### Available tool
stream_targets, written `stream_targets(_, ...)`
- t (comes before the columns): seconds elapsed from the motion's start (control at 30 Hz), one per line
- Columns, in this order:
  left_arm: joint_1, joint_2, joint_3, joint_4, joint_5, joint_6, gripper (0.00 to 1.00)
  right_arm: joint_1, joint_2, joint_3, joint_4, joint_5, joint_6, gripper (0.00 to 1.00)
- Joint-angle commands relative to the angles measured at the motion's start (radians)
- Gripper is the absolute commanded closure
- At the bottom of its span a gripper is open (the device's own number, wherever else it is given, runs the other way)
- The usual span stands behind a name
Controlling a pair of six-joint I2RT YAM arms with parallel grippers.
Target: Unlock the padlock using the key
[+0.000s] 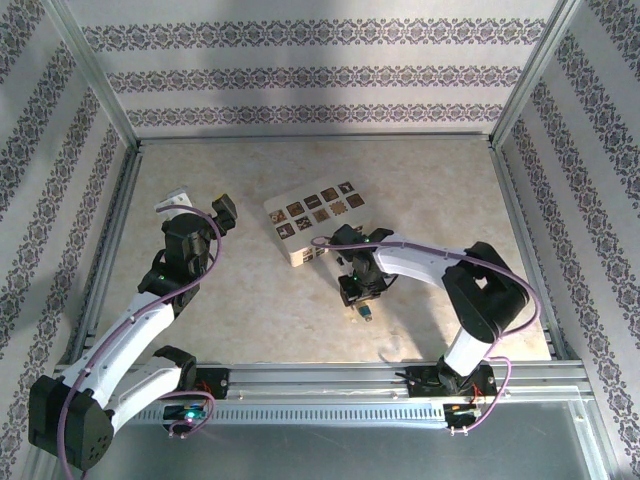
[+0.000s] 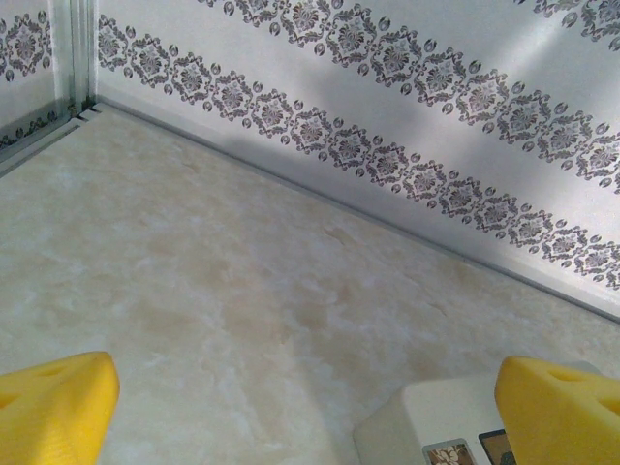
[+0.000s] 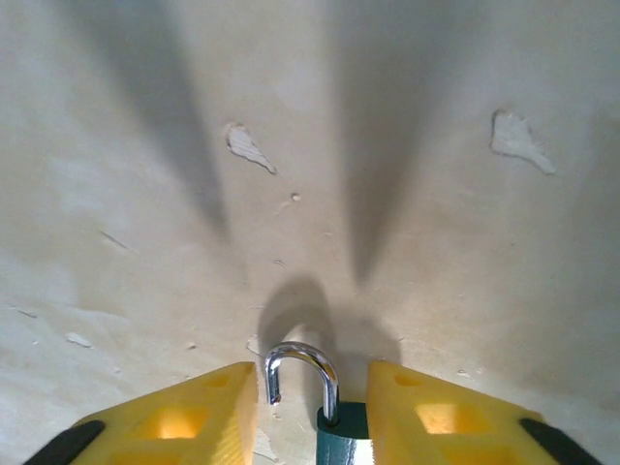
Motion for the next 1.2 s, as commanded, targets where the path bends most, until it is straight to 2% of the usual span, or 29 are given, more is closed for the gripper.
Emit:
stream_targets(0.0, 0.015, 0.002, 0.013, -0.018, 0.001, -0.013, 0.01, 0.003, -0.043, -0.017, 0.005, 0.019, -0.003, 0.58)
stream_targets(0.13, 0.017, 0.005, 0.011, -0.014, 0.007, -0.017, 0.01, 0.002, -0.071, -0.019, 0.004, 0.025, -0.002, 0.45)
stream_targets(0.53, 0.017, 0.011, 0.013, -0.010, 0.011, -0.023, 0.01, -0.002, -0.114, -0.019, -0.014, 0.051, 0.000, 0.18)
stream_targets(0.73, 0.017, 0.012, 0.011, -0.009, 0.007, -0.021, 0.01, -0.003, -0.126, -0.021, -0.020, 0.061, -0.003, 0.09)
stream_targets(0.87, 0.017, 0.013, 0.013, -0.007, 0.007, -0.018, 0.01, -0.006, -0.148, -0.020, -0.024, 0.065, -0.004, 0.07)
stream_targets(0.93, 0.017, 0.011, 0.013, -0.007, 0.007, -0.015, 0.01, -0.008, -0.164, -0.019, -0.028, 0.065, -0.005, 0.02)
stream_targets(1.17, 0.017, 0.017, 0.008, 0.007, 0.004, -0.014, 0.01, -0.032, -0.243, -0.012, -0.049, 0.075, -0.022, 0.02)
